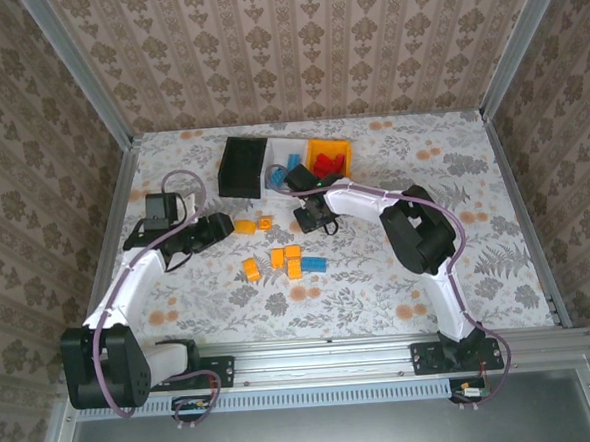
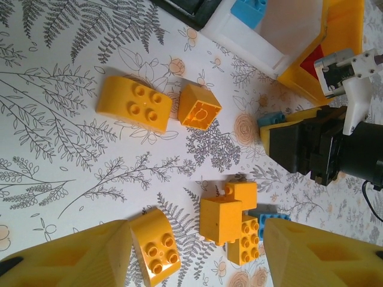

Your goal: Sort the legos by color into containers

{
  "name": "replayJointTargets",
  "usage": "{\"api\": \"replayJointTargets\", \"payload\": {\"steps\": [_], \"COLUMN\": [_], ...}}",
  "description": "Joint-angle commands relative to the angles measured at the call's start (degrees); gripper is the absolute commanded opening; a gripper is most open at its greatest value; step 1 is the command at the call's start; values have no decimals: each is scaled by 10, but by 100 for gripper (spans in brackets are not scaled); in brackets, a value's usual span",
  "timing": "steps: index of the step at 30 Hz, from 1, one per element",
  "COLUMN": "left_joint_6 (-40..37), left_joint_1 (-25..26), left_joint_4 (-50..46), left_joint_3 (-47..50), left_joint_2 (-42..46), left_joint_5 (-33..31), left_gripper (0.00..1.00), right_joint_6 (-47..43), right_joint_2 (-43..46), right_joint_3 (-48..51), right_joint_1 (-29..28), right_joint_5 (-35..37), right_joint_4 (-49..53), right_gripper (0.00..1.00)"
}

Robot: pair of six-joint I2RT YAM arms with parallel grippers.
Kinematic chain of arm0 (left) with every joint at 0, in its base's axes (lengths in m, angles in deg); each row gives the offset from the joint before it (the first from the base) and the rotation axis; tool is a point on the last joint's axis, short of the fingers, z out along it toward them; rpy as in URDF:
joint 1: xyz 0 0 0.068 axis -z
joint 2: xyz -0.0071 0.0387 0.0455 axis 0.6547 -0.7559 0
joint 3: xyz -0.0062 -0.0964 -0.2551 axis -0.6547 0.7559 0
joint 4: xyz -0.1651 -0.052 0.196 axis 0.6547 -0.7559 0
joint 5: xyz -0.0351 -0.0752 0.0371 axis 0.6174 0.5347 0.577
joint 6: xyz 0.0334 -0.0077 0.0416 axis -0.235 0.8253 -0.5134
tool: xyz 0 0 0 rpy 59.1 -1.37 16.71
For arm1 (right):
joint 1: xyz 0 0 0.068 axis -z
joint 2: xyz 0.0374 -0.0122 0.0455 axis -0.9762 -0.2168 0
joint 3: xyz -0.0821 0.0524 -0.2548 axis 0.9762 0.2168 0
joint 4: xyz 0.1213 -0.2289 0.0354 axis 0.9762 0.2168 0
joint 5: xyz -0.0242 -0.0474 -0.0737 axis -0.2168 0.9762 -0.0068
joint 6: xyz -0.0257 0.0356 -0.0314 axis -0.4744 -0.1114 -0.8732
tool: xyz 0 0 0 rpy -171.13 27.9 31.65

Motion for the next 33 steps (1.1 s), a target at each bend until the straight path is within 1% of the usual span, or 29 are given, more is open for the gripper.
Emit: {"api": "replayJointTargets", "payload": {"steps": [1,5,9,13,17,20,24,25,27,29,31,33], "left_joint_6": [3,-6,0,1,2,2,6,7,9,9,11,8], "left_joint_1": [-9,-14,-20,-24,-28,-36,-46,-48,-50,-51,-51,-51], "left_joint_4": [-8,-10,7,14,14,15,20,21,23,26,28,23], "left_joint_3": [9,13,19,22,23,23,24,23,25,28,29,28], "left_joint_2": [18,27,28,29,30,29,27,28,26,25,22,19], "left_joint_5": [25,31,49,55,55,76,86,88,90,91,94,91], "left_gripper": [62,63,64,65,66,66,67,67,67,67,67,67], "right_joint_6": [21,50,66,69,69,72,75,76,78,82,82,80], "right_joint_2": [60,134,155,102,26,-36,-96,-107,-121,-125,-117,-96], "right_joint_3": [20,53,23,-72,-178,-262,-348,-362,-384,-393,-386,-362], "right_joint_1": [-2,0,13,23,28,36,47,50,56,61,61,61], "right_joint_5": [-7,-48,-86,-110,-109,-110,-108,-109,-110,-111,-111,-112], "right_joint_4": [9,-9,-14,14,34,55,80,82,89,94,96,91], "right_gripper": [36,36,36,36,36,40,40,42,53,61,65,66]}}
